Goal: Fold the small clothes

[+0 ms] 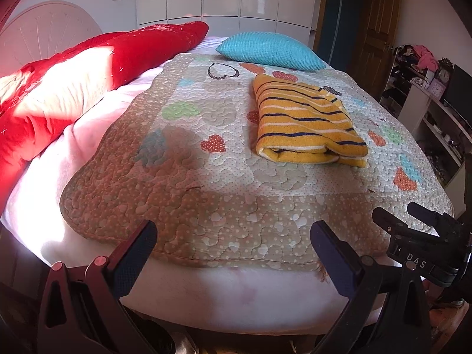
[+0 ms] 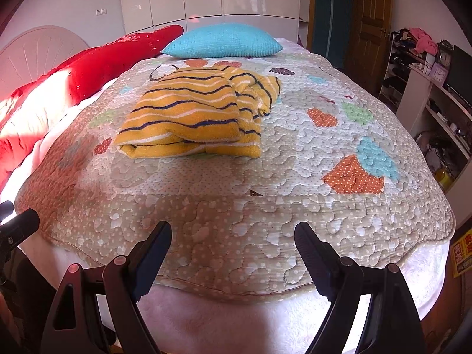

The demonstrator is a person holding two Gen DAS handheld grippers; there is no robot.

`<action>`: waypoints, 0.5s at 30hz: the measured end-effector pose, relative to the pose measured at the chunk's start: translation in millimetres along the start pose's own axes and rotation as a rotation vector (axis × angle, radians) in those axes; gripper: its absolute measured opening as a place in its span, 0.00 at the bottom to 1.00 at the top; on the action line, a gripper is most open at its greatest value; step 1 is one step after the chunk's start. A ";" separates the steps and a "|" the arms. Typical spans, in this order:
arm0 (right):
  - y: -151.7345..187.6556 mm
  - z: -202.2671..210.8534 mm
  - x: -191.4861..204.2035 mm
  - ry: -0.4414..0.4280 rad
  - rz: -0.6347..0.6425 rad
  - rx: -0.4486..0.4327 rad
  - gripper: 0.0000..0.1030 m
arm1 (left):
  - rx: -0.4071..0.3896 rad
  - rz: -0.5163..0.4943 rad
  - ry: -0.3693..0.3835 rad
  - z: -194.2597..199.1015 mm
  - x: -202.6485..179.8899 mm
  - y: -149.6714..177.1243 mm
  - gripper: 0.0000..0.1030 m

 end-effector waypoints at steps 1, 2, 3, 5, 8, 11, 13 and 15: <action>0.2 -0.5 -0.1 0.002 0.002 0.000 0.86 | 0.004 0.001 0.000 -0.9 -0.1 0.3 1.00; 0.6 -0.9 -0.3 0.001 0.002 0.002 0.86 | 0.007 0.002 -0.001 -1.6 0.1 0.6 1.00; 1.0 -1.5 -0.5 0.000 0.000 0.004 0.86 | 0.011 0.002 0.001 -2.3 0.0 1.0 1.00; 1.8 -3.3 -2.1 0.000 -0.003 0.010 0.86 | 0.020 0.001 0.000 -3.9 -0.2 2.3 1.00; 3.0 -5.4 -3.4 0.000 -0.010 0.019 0.86 | 0.034 -0.001 -0.002 -6.8 0.2 3.3 1.00; 3.7 -5.2 -3.4 0.000 -0.012 0.020 0.86 | 0.052 -0.001 -0.004 -9.9 0.7 4.8 1.00; 3.8 -5.1 -3.0 0.001 -0.010 0.020 0.87 | 0.067 0.003 -0.009 -12.5 1.4 5.8 1.00; 3.9 -5.2 -1.9 0.001 -0.003 0.020 0.87 | 0.081 0.007 -0.009 -15.0 2.1 7.2 1.00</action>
Point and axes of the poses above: each gripper's, at about its wrist camera, not at the fingertips, and z roughly against the way its jaws point, x to its left, y to its underside, the point moved 1 cm from there along -z, roughly the way its jaws point, and after that the axes turned 5 degrees about z, right-handed, at the moved point
